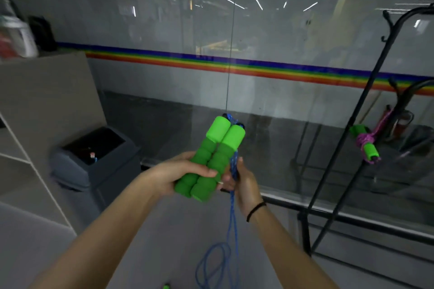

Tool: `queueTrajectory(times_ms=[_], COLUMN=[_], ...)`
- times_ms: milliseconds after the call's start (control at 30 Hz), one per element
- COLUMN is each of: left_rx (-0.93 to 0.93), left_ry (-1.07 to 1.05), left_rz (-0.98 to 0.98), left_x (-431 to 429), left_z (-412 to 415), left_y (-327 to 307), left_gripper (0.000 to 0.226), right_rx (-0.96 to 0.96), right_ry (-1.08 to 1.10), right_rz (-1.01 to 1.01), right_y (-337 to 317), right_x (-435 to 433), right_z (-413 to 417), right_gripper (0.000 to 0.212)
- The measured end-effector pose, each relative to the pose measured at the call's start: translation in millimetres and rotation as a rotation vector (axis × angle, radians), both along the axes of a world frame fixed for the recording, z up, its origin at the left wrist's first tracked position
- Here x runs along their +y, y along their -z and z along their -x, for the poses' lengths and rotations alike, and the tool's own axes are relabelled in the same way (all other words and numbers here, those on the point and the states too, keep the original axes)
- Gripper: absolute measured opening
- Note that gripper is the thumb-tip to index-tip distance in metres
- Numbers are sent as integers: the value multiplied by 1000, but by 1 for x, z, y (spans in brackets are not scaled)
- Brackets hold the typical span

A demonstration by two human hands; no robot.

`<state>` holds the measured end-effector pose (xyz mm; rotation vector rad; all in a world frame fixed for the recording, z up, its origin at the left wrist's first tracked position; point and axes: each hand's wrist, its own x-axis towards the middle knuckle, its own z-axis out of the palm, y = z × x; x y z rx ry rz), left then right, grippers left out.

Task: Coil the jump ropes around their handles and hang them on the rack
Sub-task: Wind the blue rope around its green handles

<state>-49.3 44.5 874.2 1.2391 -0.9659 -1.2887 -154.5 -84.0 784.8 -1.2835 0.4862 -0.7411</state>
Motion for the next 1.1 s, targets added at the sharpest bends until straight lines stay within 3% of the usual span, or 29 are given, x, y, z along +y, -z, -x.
queueTrajectory(times_ms=[100, 200, 333, 433, 500, 600, 667, 700, 800, 900, 967, 1067, 1100], left_rx=[-11, -246, -912, -1427, -1624, -1731, -1679, -1594, -1206, -1026, -1057, -1333, -1363], left_ry=[-32, -123, -222, -60, 96, 335, 389, 394, 386, 356, 342, 288, 288], left_rz=[23, -48, -154, -276, -242, -124, -51, -5, 136, 134, 120, 106, 98], left_x=[-1, -8, -23, -28, -31, -35, -33, -33, -32, -31, -29, -25, -23], left_z=[-2, -10, -29, -25, -9, 5, 0, -6, -26, -42, -55, -81, -87], left_y=[-13, -16, -12, -10, -12, -11, -17, -20, -26, -21, -20, -26, -29], left_gripper=[27, 27, 24, 21, 25, 15, 9, 9, 20, 27, 26, 22, 23], right_rx=[167, 430, 620, 731, 792, 729, 637, 567, 372, 342, 377, 486, 491], right_ry=[46, -33, -138, -238, -366, -485, -499, -497, -406, -363, -332, -311, -323], right_rz=[45, 473, 1060, 1338, 1400, 1284, 1121, 993, 577, 525, 472, 396, 374], right_y=[17, 13, -41, -84, -108, -133, -131, -126, -101, -82, -79, -75, -70], right_x=[18, 33, 35, 27, 19, -4, -19, -25, -38, -42, -43, -44, -47], right_z=[7, 18, 33, 39, 40, 40, 39, 38, 35, 27, 22, 24, 23], right_gripper=[42, 39, 32, 27, 25, 17, 9, 6, 29, 29, 28, 13, 32])
